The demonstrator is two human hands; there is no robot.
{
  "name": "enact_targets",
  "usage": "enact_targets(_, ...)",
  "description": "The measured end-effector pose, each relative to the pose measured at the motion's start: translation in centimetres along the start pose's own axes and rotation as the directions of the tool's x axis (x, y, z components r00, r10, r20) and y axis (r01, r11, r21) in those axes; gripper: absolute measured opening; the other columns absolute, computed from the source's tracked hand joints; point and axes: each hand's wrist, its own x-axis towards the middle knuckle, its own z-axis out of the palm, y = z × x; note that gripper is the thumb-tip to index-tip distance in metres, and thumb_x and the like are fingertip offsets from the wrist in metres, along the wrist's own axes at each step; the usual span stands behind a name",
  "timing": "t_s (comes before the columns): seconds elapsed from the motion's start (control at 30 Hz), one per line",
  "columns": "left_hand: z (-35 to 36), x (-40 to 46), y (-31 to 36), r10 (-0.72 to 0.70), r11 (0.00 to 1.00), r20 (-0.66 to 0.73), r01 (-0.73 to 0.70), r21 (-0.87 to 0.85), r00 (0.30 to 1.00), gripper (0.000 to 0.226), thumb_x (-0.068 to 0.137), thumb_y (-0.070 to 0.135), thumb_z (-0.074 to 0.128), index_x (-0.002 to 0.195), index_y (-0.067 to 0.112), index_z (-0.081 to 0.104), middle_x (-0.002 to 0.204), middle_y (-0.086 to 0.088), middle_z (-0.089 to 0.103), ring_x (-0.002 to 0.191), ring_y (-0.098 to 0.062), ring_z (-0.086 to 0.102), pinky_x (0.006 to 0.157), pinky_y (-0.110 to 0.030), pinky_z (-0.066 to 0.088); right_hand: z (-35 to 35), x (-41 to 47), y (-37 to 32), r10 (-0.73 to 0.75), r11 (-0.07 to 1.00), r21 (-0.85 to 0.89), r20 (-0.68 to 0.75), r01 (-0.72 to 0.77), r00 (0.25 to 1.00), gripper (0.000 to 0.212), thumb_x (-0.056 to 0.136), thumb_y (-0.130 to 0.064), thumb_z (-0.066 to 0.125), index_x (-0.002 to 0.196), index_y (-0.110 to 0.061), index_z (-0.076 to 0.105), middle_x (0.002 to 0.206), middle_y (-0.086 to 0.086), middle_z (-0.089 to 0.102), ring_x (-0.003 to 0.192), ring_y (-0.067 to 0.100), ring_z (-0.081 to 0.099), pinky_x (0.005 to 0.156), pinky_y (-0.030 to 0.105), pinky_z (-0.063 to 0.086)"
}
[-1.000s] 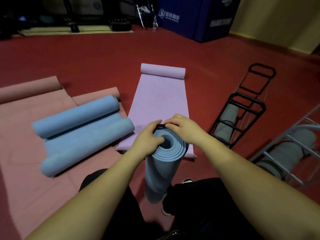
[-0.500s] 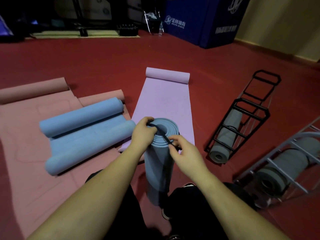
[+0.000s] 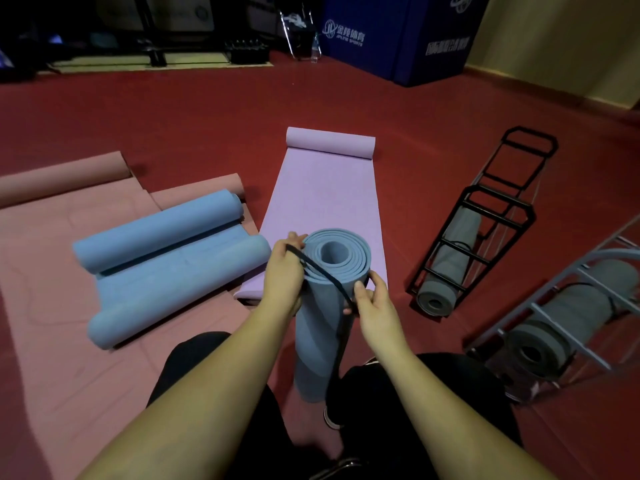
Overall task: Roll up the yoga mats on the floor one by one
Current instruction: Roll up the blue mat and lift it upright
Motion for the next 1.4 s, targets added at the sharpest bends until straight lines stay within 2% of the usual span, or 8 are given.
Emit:
enact_targets(0.27,-0.8,-0.2,-0.5,-0.169,0.919,-0.011,0.153,-0.365,0.986,0.056,0.106,0.046,0.027,0.108,0.005,0.064,0.105,-0.016,0.071,0.104,-0.030,0.065,0.103,-0.042,0.049,0.9,0.6,-0.2,-0.016,1.000,-0.014,-0.102,0.015,0.995,0.032,0.106,-0.031,0.035,0.133,-0.022,0.050,0.070,-0.002,0.055,0.053,0.002,0.058,0.077,0.040,0.053)
enact_targets(0.53,-1.5,-0.5,-1.9,-0.159,0.911,-0.012,0.142,-0.386,0.987,0.059,0.107,0.043,0.029,0.123,-0.002,0.063,0.124,-0.022,0.065,0.121,-0.032,0.061,0.111,-0.046,0.042,1.0,0.4,0.1,-0.055,0.998,-0.009,-0.145,0.055,0.988,0.034,0.105,-0.035,0.041,0.137,-0.026,0.047,0.117,-0.002,0.062,0.102,0.012,0.059,0.085,0.019,0.049)
enact_targets(0.63,-2.0,0.0,-1.8,-0.181,0.901,-0.023,0.157,-0.405,0.983,0.060,0.106,0.044,0.032,0.126,-0.005,0.061,0.112,-0.020,0.071,0.111,-0.031,0.066,0.109,-0.045,0.043,0.9,0.6,0.3,-0.091,0.995,-0.048,-0.048,0.089,0.995,0.044,0.101,-0.031,0.052,0.142,-0.024,0.039,0.102,-0.007,0.061,0.087,0.003,0.057,0.070,0.008,0.042)
enact_targets(0.73,-2.3,0.4,-1.2,-0.184,0.902,-0.080,0.136,-0.409,0.980,0.049,0.107,0.037,0.037,0.118,-0.005,0.061,0.058,0.002,0.064,0.060,-0.010,0.064,0.079,-0.027,0.055,1.1,1.0,0.5,-0.076,0.996,-0.039,0.053,0.079,0.996,0.063,0.096,-0.023,0.063,0.150,-0.024,0.029,0.065,-0.016,0.052,0.064,-0.002,0.052,0.067,0.009,0.041)
enact_targets(0.87,-2.1,0.4,0.0,-0.174,0.931,-0.079,0.138,-0.337,0.982,0.036,0.109,0.025,0.035,0.092,0.005,0.060,0.044,0.005,0.055,0.039,-0.002,0.052,0.044,-0.015,0.045,1.2,1.5,-0.3,-0.069,0.994,-0.071,0.163,0.081,0.984,0.080,0.091,-0.017,0.069,0.154,-0.025,0.021,0.061,-0.011,0.048,0.060,0.000,0.050,0.063,0.008,0.041)
enact_targets(1.07,-2.7,0.3,-0.3,-0.023,1.000,-0.056,0.022,-0.015,0.998,0.029,0.105,0.032,0.044,0.090,0.012,0.058,0.085,-0.004,0.066,0.083,-0.015,0.063,0.081,-0.033,0.053,0.9,2.5,-1.6,-0.040,0.951,-0.289,0.221,0.105,0.974,0.076,0.075,-0.038,0.081,0.136,-0.033,0.034,0.067,-0.004,0.059,0.060,0.005,0.055,0.064,0.032,0.048)
enact_targets(1.27,-1.4,-0.5,-0.4,-0.141,0.958,0.123,0.167,-0.233,0.982,0.062,0.106,0.047,0.019,0.117,0.006,0.065,0.108,-0.010,0.073,0.106,-0.018,0.069,0.095,-0.031,0.053,-0.1,2.9,-0.4,-0.134,0.938,-0.300,0.150,0.174,0.980,0.111,0.061,-0.034,0.088,0.150,-0.037,0.020,0.120,-0.019,0.063,0.112,0.003,0.061,0.089,0.017,0.048)
enact_targets(1.4,-2.5,-0.3,-1.4,-0.022,0.986,0.065,0.011,0.166,0.998,0.028,0.097,0.047,0.053,0.099,0.023,0.066,0.099,0.003,0.073,0.098,-0.014,0.067,0.090,-0.041,0.053,-0.9,2.1,-0.3,-0.113,0.942,-0.297,0.165,0.159,0.980,0.102,0.074,-0.022,0.085,0.152,-0.036,0.021,0.076,-0.007,0.059,0.067,-0.003,0.058,0.065,0.008,0.042)
